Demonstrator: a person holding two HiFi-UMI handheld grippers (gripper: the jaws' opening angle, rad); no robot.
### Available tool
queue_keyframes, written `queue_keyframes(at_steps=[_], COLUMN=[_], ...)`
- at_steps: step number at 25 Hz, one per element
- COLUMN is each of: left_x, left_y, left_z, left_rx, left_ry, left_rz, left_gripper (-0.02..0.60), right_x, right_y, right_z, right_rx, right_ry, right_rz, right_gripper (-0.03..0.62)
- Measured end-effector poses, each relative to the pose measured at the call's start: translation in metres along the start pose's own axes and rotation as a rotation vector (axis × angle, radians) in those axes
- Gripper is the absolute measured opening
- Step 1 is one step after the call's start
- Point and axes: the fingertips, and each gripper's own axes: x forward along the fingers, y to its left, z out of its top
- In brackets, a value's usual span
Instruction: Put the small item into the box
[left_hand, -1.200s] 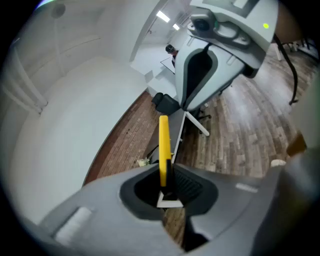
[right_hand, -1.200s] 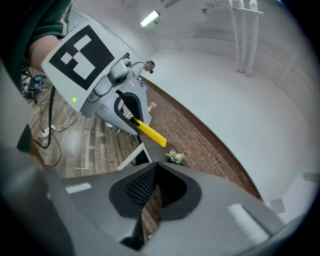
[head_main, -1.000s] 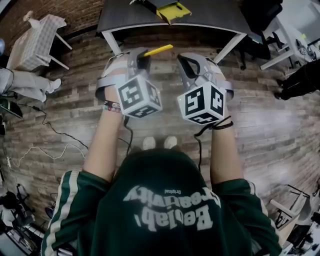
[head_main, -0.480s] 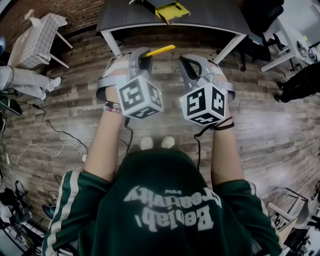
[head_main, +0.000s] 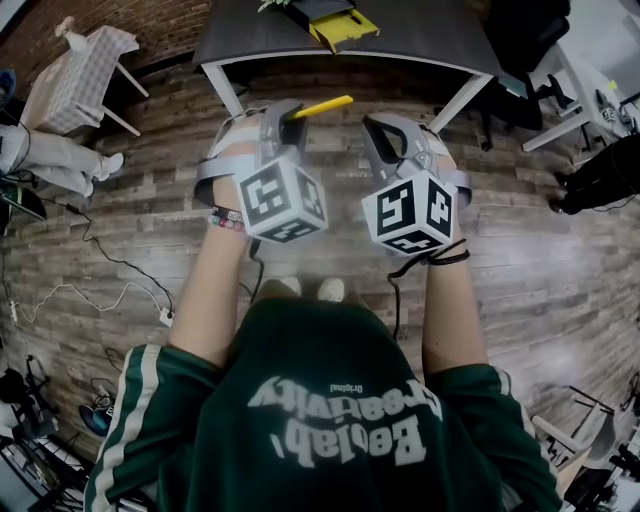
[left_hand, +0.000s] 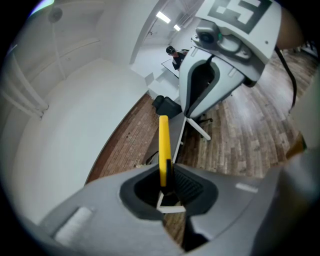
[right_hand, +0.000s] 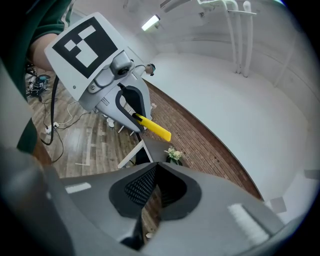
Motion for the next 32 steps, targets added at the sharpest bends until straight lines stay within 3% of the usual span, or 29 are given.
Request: queue_keyframes(at_steps=[17,32], left_x=[0.003,0.124], left_y=[-0.020,0.043], left_z=[0.023,0.002], left_rx=[0.019,-0.005], left_ry=[-0.020,-0.041], left_rz=[0.002,0.003], left_gripper=[0.048,0.048], right_x=[-0.010,0.103], right_y=[0.006,-0.061], right_z=[-0.021,-0.050], right_rx=[-0.016,-0.005], right_ry=[-0.016,0.014], right_rz=[-0.004,-0.026], right_gripper=[0.006,0.006])
